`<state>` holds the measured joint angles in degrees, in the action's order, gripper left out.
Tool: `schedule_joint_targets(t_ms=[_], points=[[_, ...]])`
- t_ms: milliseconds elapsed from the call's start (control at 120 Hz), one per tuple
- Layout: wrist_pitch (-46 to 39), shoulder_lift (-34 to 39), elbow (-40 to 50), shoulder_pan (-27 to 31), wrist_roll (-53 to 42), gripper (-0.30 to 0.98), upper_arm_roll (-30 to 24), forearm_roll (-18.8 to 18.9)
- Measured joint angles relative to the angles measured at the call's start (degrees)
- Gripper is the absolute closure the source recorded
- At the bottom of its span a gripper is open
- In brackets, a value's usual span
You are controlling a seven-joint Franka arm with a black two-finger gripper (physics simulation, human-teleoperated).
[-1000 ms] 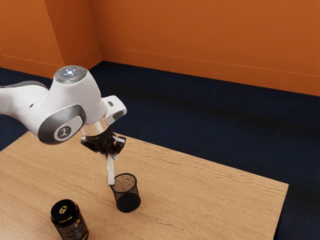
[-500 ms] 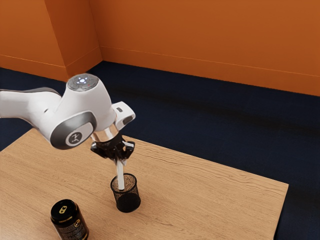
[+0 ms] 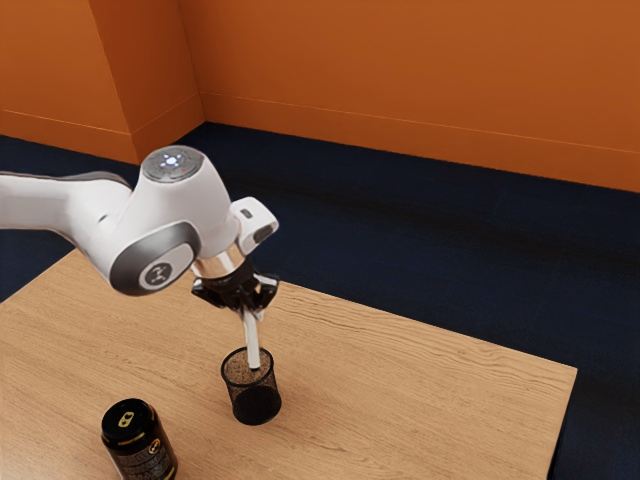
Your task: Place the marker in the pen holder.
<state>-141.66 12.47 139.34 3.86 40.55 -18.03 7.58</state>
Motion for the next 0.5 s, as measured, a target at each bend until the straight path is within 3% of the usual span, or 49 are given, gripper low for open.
schedule_joint_targets(t_ms=[233,392,500], points=[[-0.29,0.19,0.39,0.61,0.34,0.77,0.24,0.25],[-0.27,0.47,0.69,0.61,-0.82,0.41,0.24,-1.57],[-0.03,0.60,0.55,0.57,-1.61,0.25,0.41,-2.00]])
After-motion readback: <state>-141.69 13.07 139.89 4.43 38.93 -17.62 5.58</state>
